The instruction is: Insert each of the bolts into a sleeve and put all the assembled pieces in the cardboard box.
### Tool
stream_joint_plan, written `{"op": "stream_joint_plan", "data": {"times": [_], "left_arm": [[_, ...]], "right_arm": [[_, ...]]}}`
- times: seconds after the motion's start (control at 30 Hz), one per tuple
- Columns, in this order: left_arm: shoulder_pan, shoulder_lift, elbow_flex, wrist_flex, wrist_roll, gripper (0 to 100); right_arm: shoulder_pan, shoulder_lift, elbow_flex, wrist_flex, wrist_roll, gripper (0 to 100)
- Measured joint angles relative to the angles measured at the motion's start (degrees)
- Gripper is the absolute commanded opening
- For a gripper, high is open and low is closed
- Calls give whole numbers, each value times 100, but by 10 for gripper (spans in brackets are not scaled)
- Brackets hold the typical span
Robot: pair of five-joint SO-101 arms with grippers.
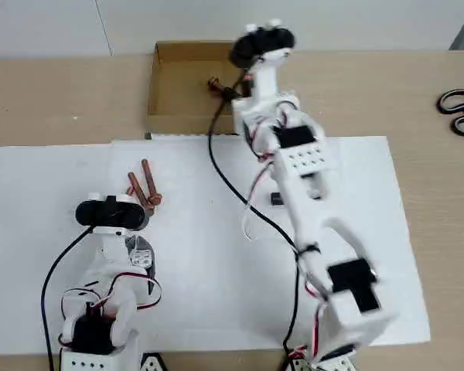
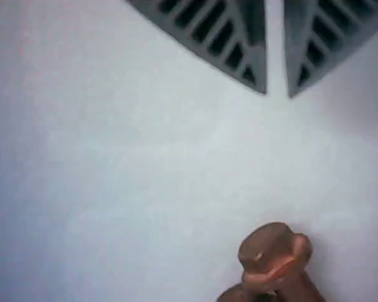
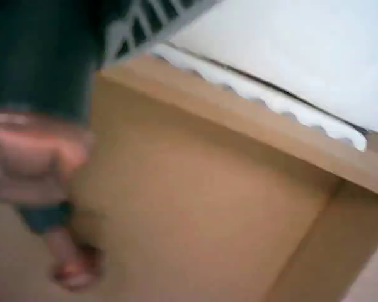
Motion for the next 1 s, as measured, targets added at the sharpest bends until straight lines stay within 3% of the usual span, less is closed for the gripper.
{"op": "stream_joint_plan", "data": {"times": [0.7,1.0], "left_arm": [[0,0,0,0,88,6],[0,0,0,0,88,6]], "right_arm": [[-255,3974,-5547,18,0,4],[-492,4457,-6189,1442,202,5]]}}
